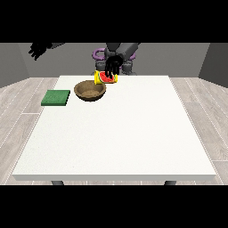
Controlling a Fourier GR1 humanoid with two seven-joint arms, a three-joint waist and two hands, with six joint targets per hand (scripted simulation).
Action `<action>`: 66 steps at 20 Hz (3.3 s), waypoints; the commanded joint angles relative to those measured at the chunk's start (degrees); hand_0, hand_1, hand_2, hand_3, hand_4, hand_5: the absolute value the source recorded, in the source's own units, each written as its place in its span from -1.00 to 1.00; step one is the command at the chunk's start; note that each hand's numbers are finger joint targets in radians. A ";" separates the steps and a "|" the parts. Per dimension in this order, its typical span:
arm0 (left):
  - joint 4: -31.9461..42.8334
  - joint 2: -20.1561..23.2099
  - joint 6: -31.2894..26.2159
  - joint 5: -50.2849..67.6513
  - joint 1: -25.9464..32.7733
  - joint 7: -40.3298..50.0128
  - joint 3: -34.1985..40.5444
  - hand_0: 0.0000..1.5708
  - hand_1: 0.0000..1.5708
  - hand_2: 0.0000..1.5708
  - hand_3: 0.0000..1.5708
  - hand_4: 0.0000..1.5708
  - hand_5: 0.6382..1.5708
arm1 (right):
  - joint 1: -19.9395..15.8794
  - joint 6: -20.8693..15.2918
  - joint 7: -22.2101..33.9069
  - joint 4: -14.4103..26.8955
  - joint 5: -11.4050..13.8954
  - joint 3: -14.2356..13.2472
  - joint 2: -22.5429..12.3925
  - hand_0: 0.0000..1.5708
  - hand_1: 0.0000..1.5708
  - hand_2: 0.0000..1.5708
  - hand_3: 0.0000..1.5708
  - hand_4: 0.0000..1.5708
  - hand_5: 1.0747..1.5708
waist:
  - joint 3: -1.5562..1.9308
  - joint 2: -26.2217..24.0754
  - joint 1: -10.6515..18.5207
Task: Pick the cup and pour the ball into the bowl, then pick the bowl and place it on the pad
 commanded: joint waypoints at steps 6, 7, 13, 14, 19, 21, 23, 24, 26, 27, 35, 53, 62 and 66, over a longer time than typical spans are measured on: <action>-3.51 -0.53 -16.93 -10.40 -6.26 10.72 -12.12 -0.07 -0.07 1.00 1.00 0.29 1.00 | -3.36 0.81 -2.87 6.14 1.38 0.02 -0.59 -1.00 -1.00 -1.00 -0.62 -0.11 0.94 | -0.01 -0.43 -0.12; -2.84 -0.53 -18.82 -11.12 -8.12 11.50 -12.20 -0.23 -0.23 0.90 0.96 0.31 1.00 | -4.60 -0.10 -3.00 4.76 1.78 1.18 0.80 -1.00 -1.00 -1.00 -0.61 -0.12 0.93 | -0.04 1.22 -1.50; -9.29 -0.54 -28.19 -11.58 -4.17 8.92 -15.72 -0.79 -0.79 0.52 1.00 0.44 1.00 | -3.01 -0.27 -1.31 5.53 2.05 1.65 0.70 -1.00 -1.00 -1.00 -0.66 -0.12 0.91 | -0.09 -2.17 -0.82; -12.66 -0.54 -29.10 -11.72 -1.91 10.27 -17.58 -1.00 -1.00 0.45 1.00 0.43 1.00 | -2.60 -2.82 -2.79 5.30 4.04 2.77 2.78 -1.00 -1.00 -1.00 -0.79 -0.10 0.92 | -0.10 -2.97 -0.51; -16.32 2.13 -21.79 -7.18 -1.79 9.88 -7.83 -0.59 -0.59 0.90 0.97 0.41 1.00 | -0.73 -3.36 -0.94 3.69 3.15 2.53 3.10 -1.00 -1.00 -1.00 -0.94 -0.09 0.91 | -0.17 -5.65 1.57; -19.07 6.04 -14.25 -1.35 2.23 6.09 -2.15 0.02 0.02 1.00 0.99 0.49 0.98 | 0.58 -1.59 -0.73 3.66 1.90 1.25 1.43 -1.00 -1.00 -1.00 -0.94 -0.09 0.91 | -0.30 -4.58 2.31; -23.30 6.70 -12.10 6.38 4.05 1.73 3.91 0.32 0.32 0.92 0.46 0.68 0.98 | 0.26 -3.80 -0.71 4.89 1.87 -0.08 1.45 -1.00 -1.00 -1.00 -0.77 -0.06 0.93 | -0.44 -4.87 6.93; -24.73 7.93 -10.52 9.89 5.52 -0.33 6.97 0.21 0.21 0.74 0.37 0.66 0.97 | 0.29 -4.94 -0.81 4.46 2.69 -0.48 0.55 -1.00 -1.00 -1.00 -0.86 -0.06 0.92 | -0.59 -4.80 8.10; -28.59 6.83 -9.31 17.99 5.33 -2.21 13.98 -0.19 -0.19 0.19 -0.15 0.64 0.95 | 1.14 -5.64 -1.64 4.59 3.62 0.38 2.03 -1.00 -1.00 -1.00 -0.83 -0.01 0.95 | -0.76 -5.03 9.75; -29.75 7.28 -9.78 22.34 5.66 -3.26 17.69 -0.46 -0.46 -0.82 -0.98 0.56 0.93 | 1.29 -5.87 -1.08 4.42 3.02 0.03 2.22 -1.00 -1.00 -1.00 -0.86 -0.01 0.95 | -0.87 -5.54 9.77; -37.91 10.50 -23.76 53.45 4.85 -12.92 39.10 -1.00 -1.00 -1.00 -1.00 0.34 0.99 | 2.08 -11.84 -4.04 5.29 5.30 1.49 8.80 -1.00 -1.00 -1.00 -1.00 -0.01 0.96 | -0.49 -0.46 15.10; -40.56 28.80 -46.19 75.03 10.18 -10.47 52.69 -1.00 -1.00 -1.00 -1.00 0.28 0.92 | -5.07 -14.35 -19.24 22.48 8.62 3.30 13.95 -1.00 -1.00 -1.00 -1.00 -0.27 0.95 | -0.07 6.88 15.76; -44.96 31.21 -47.41 77.98 13.44 -13.53 54.33 -1.00 -1.00 -1.00 -1.00 0.30 0.93 | -8.37 -11.41 -28.64 32.42 7.97 0.91 11.03 -1.00 -1.00 -1.00 -1.00 -0.39 0.91 | -0.04 12.79 17.08; -44.49 32.53 -48.76 79.00 13.13 -13.51 54.73 -1.00 -1.00 -1.00 -1.00 0.30 0.93 | -9.11 -12.87 -28.95 30.77 8.08 1.64 12.56 -1.00 -1.00 -1.00 -1.00 -0.43 0.90 | -0.06 14.13 17.04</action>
